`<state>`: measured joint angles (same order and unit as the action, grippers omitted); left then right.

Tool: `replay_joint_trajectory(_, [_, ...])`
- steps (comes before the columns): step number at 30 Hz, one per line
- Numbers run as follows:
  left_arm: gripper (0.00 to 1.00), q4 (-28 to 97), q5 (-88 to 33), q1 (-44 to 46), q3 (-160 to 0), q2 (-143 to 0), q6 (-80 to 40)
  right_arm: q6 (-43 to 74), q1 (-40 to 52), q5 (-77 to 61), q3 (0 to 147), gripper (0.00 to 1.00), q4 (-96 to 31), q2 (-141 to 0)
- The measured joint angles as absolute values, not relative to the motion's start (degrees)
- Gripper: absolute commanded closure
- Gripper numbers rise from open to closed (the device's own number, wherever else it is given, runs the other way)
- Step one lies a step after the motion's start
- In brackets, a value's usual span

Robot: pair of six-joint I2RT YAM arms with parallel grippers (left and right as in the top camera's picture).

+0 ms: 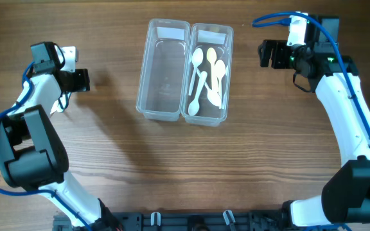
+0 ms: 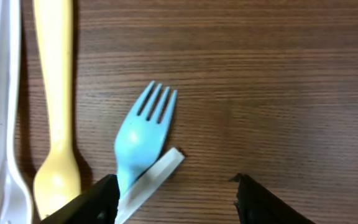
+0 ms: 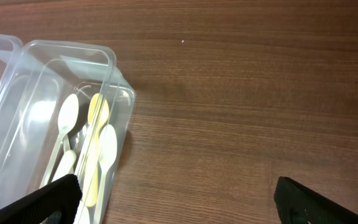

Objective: Pack container

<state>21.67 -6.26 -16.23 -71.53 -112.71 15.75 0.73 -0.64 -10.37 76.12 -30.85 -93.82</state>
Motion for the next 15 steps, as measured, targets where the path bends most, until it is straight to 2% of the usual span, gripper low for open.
replay_joint_trajectory(5, [0.4, 20.82, -3.73, -16.23, -71.72, -115.39, 15.86, 0.73, -0.64, -10.37, 76.12, 0.0, -30.85, -93.82])
replay_joint_trajectory(9, [0.52, 20.69, -3.51, -16.27, -71.85, -116.11, 15.73, 0.73, -0.64, -10.37, 76.12, 0.0, -30.83, -93.82])
replay_joint_trajectory(12, [0.66, 20.75, -3.7, -16.21, -71.92, -116.16, 15.73, 0.73, -0.64, -10.37, 76.12, 0.0, -30.85, -93.82])
replay_joint_trajectory(15, [0.66, 20.95, -3.73, -16.21, -71.96, -116.16, 15.73, 0.73, -0.64, -10.37, 76.12, 0.0, -30.85, -93.82])
